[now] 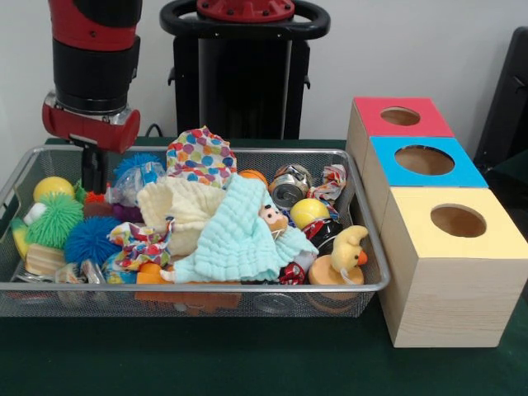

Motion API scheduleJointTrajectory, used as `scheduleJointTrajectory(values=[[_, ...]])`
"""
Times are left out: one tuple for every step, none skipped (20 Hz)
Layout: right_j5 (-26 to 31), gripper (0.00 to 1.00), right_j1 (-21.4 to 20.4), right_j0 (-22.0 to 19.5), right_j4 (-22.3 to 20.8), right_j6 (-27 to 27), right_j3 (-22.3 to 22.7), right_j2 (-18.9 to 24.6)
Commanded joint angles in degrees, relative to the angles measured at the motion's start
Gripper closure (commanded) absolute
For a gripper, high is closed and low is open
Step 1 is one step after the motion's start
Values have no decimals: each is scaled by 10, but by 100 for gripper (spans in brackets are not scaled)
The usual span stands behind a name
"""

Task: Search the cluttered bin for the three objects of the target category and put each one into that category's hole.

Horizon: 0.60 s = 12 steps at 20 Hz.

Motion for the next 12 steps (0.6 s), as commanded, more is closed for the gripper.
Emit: scheduleJointTrajectory(values=[[-21,100,19,18,2,128,38,-3],[-23,100,18,16,3,127,40,-3],[-24,100,18,18,5,128,41,-4],[-25,100,17,16,5,126,43,-4],[-25,100,17,17,5,126,43,-4],[-21,100,19,16,6,123,36,-4],[-20,100,18,14,6,121,37,-4],[-20,100,18,15,6,120,36,-4],[-21,100,18,14,6,119,38,-4],[-21,100,18,14,7,119,38,-4],[-20,100,18,14,8,119,38,-4],[-20,100,18,14,9,119,38,-4]])
